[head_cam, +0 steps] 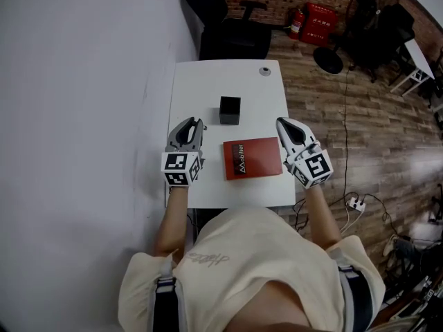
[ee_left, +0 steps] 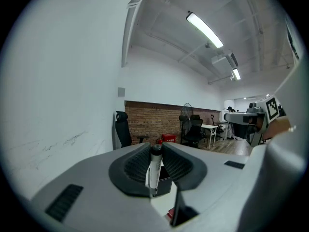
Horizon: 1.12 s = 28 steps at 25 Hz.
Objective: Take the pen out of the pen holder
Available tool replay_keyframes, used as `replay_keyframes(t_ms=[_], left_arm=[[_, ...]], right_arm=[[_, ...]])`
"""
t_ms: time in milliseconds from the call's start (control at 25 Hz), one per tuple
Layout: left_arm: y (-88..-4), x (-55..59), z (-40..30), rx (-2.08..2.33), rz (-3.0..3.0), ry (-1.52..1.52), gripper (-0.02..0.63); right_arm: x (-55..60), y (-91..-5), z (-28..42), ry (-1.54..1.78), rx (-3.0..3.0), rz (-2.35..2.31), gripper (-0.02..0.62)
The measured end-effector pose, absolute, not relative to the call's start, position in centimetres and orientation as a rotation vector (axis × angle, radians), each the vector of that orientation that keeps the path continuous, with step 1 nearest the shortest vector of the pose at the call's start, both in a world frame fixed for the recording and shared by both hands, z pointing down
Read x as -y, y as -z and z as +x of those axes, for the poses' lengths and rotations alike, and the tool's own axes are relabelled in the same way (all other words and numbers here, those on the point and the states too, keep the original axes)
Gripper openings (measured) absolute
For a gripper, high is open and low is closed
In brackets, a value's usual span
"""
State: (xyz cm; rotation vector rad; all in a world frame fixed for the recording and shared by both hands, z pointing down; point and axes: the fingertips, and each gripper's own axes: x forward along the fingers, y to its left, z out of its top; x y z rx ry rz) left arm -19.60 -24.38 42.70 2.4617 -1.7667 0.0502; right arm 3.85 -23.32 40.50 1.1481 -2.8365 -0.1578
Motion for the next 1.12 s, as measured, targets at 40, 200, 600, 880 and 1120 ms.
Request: replay_keyframes(t_ms=[40, 200, 600, 880, 1120], left_arm=[[-42.6, 24.4, -19.6, 1.768, 2.464, -0.048, 0.089], [-42.3, 24.4, -19.2, 1.767, 2.475, -0.043, 0.089], [-42.2, 24.5, -18.3, 1.74, 2.521, -0.049, 0.089], [-42.7, 24.4, -18.0, 1.711, 2.528, -0.05, 0.089], [-43.5, 25.0, -18.1, 1.697, 2.522, -0.066, 0.089]], right_arm=[[23.4, -40.4, 3.9, 0.16, 2.835, 1.15, 0.008], [23.4, -40.2, 4.1, 0.163, 2.837, 1.152, 0.008], [23.4, -40.4, 4.0, 0.154, 2.825, 1.14, 0.008], [23.1, -41.3, 3.7, 0.124, 2.813, 1.136, 0.008], [23.7, -41.8, 4.4, 0.108, 2.808, 1.187, 0.008]])
